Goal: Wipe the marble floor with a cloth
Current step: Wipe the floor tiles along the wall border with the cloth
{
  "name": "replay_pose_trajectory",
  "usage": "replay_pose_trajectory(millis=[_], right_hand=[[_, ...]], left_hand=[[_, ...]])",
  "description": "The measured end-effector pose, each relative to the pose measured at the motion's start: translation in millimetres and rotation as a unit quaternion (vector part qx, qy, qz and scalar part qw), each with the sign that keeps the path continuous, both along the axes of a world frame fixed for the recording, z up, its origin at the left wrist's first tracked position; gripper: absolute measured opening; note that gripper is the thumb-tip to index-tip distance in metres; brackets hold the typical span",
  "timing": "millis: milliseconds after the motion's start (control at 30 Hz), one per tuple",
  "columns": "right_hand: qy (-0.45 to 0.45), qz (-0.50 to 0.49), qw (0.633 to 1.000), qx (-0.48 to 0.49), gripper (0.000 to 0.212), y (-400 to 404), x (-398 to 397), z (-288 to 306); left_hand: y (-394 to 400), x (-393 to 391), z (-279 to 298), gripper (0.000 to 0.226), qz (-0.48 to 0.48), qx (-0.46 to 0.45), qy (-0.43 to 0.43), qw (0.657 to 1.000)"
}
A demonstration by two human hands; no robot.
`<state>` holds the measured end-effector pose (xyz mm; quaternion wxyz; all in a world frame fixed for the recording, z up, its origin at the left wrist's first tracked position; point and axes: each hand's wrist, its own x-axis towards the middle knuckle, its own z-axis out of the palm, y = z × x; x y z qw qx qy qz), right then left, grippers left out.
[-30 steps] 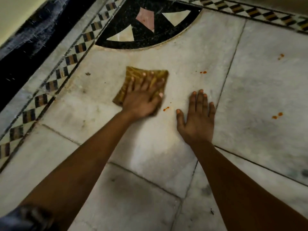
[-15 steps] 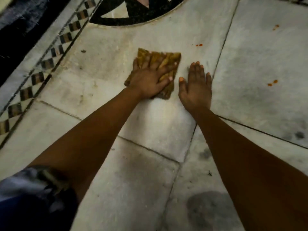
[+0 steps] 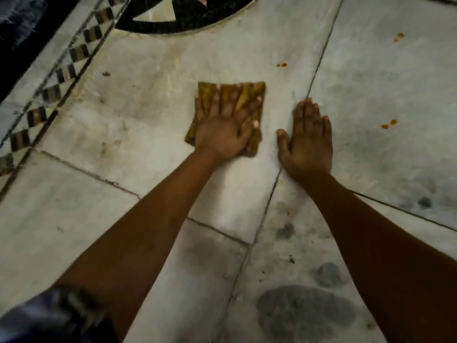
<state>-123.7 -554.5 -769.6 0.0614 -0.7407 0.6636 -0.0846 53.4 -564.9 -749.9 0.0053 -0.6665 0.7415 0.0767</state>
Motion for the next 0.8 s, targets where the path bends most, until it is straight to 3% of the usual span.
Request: replay_pose_trajectory(millis=[133, 333, 500, 633, 800], right_hand=[[0.001, -0.001, 1.0, 0.013, 0.077, 1, 1, 2], [-0.004, -0.013, 1.0, 0.005, 0.075, -1, 2, 0], [-0.018, -0.018, 1.0, -0.014, 0.071, -1, 3, -1], [-0.021, -0.021, 0.999, -0.013, 0.071, 0, 5, 0], [-0.024, -0.021, 0.999, -0.01, 0.071, 2, 4, 0]], left_hand=[[32, 45, -2, 0.058, -0.068, -0.006, 0.006, 0.998], [-54, 50, 4, 0.053, 0.09, 0.023, 0.033, 0.995], [-132, -3, 9, 0.053, 0.115, 0.046, 0.045, 0.991], [-124, -29, 9, 0.051, -0.012, 0.038, 0.01, 0.999], [-100, 21, 11, 0.057, -0.216, 0.041, 0.016, 0.975]])
